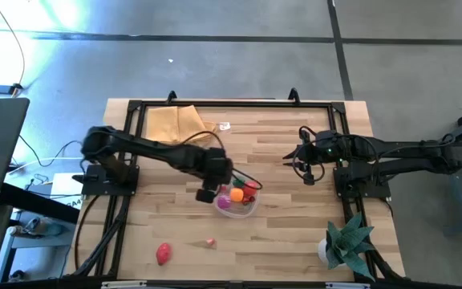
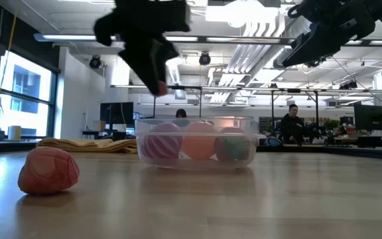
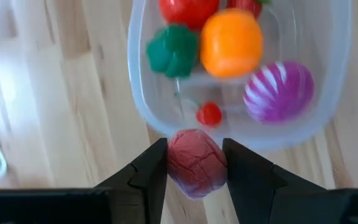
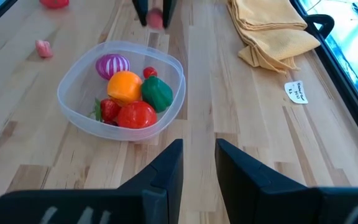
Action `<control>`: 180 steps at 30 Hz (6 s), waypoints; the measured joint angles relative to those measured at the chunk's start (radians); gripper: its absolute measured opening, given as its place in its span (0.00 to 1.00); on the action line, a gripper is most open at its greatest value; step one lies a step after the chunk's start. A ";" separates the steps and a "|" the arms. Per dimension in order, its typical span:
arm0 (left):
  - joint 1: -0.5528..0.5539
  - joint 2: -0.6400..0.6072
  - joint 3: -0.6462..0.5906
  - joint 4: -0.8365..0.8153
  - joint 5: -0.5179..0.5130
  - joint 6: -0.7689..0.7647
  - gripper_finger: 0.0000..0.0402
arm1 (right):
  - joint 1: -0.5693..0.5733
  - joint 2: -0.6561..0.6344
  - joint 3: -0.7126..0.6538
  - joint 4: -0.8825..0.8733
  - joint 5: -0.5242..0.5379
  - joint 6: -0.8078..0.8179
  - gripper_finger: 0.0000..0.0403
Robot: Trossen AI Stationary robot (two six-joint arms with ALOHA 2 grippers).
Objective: Pick and placing Produce into tupperware
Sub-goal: Put the top pink peach into the transparent bin, then put the pink peach into the transparent bin
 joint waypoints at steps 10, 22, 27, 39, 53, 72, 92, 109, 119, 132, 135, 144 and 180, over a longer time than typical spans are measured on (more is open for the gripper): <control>0.007 0.162 0.093 0.007 0.013 0.074 0.33 | 0.000 0.000 0.000 0.004 0.000 0.000 0.21; 0.013 0.211 0.093 0.041 0.021 0.084 0.33 | 0.000 0.000 0.001 0.002 0.000 0.000 0.21; 0.013 0.234 0.092 0.047 0.024 0.085 0.33 | 0.000 0.000 0.001 0.000 0.000 0.000 0.21; 0.012 0.267 0.091 0.050 0.030 0.091 0.33 | 0.000 0.000 0.001 0.000 0.000 0.000 0.21; 0.013 0.279 0.091 0.065 0.028 0.106 0.33 | 0.000 0.000 0.001 0.001 0.000 0.000 0.21; 0.013 0.278 0.098 0.049 0.026 0.141 0.43 | 0.000 0.000 0.001 0.001 0.000 0.000 0.21; -0.127 0.186 0.409 -0.528 -0.002 -0.103 0.43 | 0.000 0.000 0.000 0.002 0.000 0.000 0.21; -0.566 0.122 0.158 -0.272 -0.122 -0.497 0.43 | 0.000 0.000 0.000 0.001 0.000 0.000 0.21; -0.481 0.145 0.044 0.050 0.067 -0.382 0.43 | 0.000 0.000 0.000 0.001 0.000 0.000 0.21; -0.459 0.186 0.038 0.108 0.119 -0.237 0.43 | 0.000 0.000 0.000 0.002 0.000 0.000 0.21; -0.459 0.218 0.036 0.115 0.133 -0.237 0.43 | 0.000 0.000 0.000 0.002 0.000 0.000 0.21; -0.458 0.247 0.037 0.153 0.141 -0.245 0.43 | 0.000 0.000 0.000 0.000 0.000 0.000 0.21; -0.458 0.306 0.038 0.184 0.141 -0.290 0.43 | 0.000 0.000 0.000 0.000 0.000 0.000 0.21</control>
